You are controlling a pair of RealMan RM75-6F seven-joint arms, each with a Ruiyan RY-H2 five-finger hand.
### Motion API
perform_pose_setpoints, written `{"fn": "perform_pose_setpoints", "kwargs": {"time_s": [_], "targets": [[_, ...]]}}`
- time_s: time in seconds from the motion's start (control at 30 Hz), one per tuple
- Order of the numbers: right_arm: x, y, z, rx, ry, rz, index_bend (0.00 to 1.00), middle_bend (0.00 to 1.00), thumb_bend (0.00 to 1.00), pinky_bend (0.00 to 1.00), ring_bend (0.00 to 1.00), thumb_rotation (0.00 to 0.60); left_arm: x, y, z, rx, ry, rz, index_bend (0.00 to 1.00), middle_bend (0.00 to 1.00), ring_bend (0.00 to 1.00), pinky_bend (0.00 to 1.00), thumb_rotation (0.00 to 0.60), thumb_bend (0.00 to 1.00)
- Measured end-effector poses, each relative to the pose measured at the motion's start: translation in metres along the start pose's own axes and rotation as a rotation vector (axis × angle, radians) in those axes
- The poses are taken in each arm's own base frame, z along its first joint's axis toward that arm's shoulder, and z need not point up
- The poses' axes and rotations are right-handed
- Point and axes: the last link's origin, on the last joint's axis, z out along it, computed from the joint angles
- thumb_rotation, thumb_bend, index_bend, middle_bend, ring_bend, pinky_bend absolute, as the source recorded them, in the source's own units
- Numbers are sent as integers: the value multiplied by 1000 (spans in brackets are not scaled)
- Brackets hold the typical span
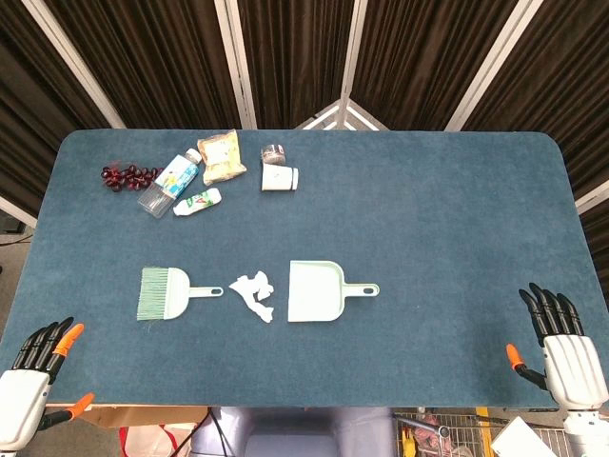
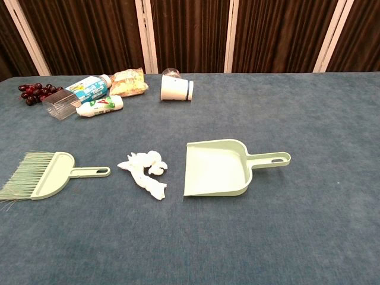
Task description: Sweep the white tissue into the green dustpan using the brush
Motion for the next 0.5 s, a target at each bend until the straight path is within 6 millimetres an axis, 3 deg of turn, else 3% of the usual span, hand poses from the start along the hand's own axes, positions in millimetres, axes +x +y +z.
{"fn": "perform_pose_setpoints", "kwargs": {"time_s": [0.5], "targets": [[-2,-2,-2,10,-30,-10,0,0,381,0,0,600,0,0,0,4,-3,0,0,0,0,60,600,0]]}}
